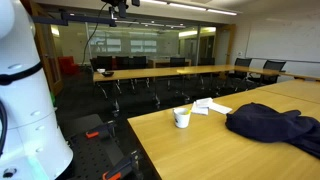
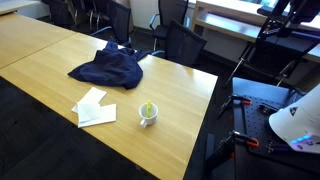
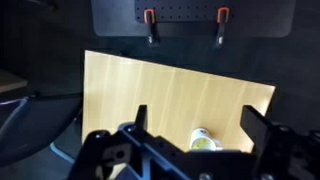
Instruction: Take the marker out of the white cup and put it on the table
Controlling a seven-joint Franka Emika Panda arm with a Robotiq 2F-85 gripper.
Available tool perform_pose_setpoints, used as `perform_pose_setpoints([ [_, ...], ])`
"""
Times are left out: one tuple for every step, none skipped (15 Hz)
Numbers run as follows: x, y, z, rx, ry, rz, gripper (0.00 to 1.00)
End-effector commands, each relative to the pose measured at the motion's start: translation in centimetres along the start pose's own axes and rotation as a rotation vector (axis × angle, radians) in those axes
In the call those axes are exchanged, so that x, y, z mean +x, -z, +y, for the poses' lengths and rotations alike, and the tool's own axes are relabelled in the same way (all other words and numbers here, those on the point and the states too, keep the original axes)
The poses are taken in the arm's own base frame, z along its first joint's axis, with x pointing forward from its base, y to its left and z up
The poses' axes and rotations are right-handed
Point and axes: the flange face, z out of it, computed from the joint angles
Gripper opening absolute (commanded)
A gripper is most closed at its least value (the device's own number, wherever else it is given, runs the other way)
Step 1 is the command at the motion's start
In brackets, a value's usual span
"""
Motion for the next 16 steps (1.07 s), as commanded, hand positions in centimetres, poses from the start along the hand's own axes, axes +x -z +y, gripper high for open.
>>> perform_pose_setpoints([
  [0.0,0.1,0.0,0.0,0.0,-0.001,1.0],
  [0.0,0.1,0.0,0.0,0.0,-0.001,1.0],
  [0.0,0.1,0.0,0.0,0.0,-0.001,1.0],
  [0.0,0.1,0.0,0.0,0.0,-0.001,1.0],
  [0.3,0.0,0.0,-0.004,-0.041,0.004,1.0],
  [0.9,-0.1,-0.2,0.001,-0.076,0.008,1.0],
  [1.7,-0.3,-0.6,0.018,-0.116,0.019,1.0],
  [2.9,-0.8,-1.3,0.035,-0.171,0.031,1.0],
  [4.1,-1.3,-2.1,0.04,-0.233,0.053,1.0],
  [5.8,-2.2,-3.1,0.056,-0.284,0.07,1.0],
  [7.3,-2.9,-4.1,0.064,-0.336,0.101,1.0],
  [9.2,-4.0,-5.2,0.071,-0.388,0.088,1.0],
  [11.1,-5.1,-6.2,0.085,-0.44,0.093,1.0],
  [12.7,-6.4,-7.0,0.083,-0.491,0.089,1.0],
  [14.4,-7.8,-7.5,0.089,-0.54,0.075,1.0],
  [16.1,-9.4,-7.9,0.096,-0.595,0.069,1.0],
])
